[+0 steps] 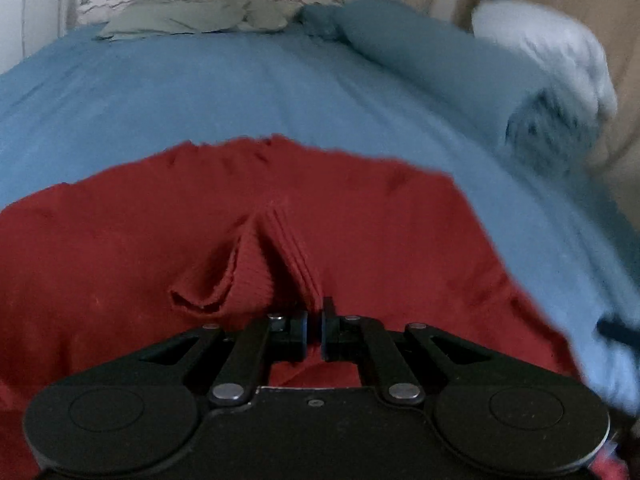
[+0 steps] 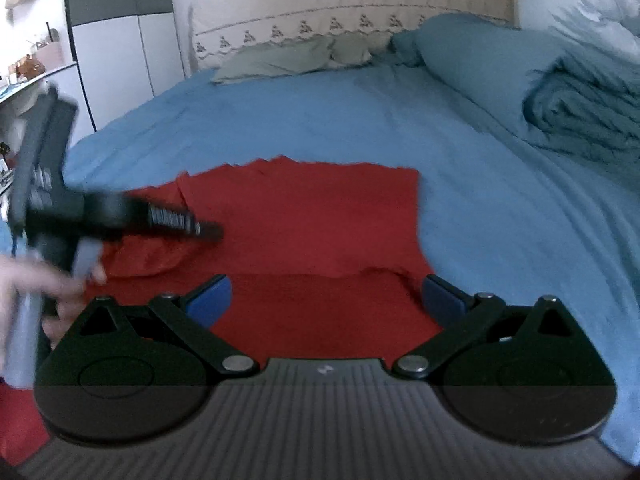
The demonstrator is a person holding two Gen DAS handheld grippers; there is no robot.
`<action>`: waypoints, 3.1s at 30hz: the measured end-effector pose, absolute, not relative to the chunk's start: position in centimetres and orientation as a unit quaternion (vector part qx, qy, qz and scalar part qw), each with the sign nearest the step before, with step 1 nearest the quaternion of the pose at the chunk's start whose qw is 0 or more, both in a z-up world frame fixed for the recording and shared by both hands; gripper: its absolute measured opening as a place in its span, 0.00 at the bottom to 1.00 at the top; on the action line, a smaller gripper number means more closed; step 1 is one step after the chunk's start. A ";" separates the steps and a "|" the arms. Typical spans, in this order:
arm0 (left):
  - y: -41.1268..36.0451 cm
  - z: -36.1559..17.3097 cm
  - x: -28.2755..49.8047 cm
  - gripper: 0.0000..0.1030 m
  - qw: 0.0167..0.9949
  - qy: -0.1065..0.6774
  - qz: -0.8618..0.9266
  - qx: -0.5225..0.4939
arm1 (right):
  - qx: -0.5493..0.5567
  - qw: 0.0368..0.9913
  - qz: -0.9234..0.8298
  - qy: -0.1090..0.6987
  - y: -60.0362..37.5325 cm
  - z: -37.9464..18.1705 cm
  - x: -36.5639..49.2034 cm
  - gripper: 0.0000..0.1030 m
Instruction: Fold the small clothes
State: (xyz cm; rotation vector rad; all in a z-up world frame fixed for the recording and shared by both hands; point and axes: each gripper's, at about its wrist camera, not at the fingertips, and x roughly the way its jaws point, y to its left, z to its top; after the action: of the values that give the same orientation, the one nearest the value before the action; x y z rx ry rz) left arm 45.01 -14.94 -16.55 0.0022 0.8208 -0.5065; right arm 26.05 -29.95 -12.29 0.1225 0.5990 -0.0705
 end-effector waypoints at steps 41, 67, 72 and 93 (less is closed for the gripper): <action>1.4 -18.9 36.4 0.91 0.910 0.356 -0.210 0.007 | -0.022 0.957 0.025 0.288 -23.2 -6.6 42.2 0.20; 0.5 -19.6 36.0 0.97 0.915 0.347 -0.206 0.031 | 0.066 0.948 -0.136 0.279 -31.2 -13.8 36.5 0.64; 0.2 -19.6 35.9 0.98 0.916 0.348 -0.198 0.037 | 0.071 0.938 -0.066 0.332 -29.6 -15.6 39.3 0.63; 3.6 -6.5 22.2 1.00 0.932 0.348 -0.098 -0.021 | 0.079 0.968 0.015 0.236 -31.6 -2.3 15.9 1.00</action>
State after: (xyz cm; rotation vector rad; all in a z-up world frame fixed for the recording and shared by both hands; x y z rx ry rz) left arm 22.22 3.64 -6.51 -0.0433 0.7114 -0.2005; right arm 15.87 -31.58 -2.29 0.1596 0.4778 0.0308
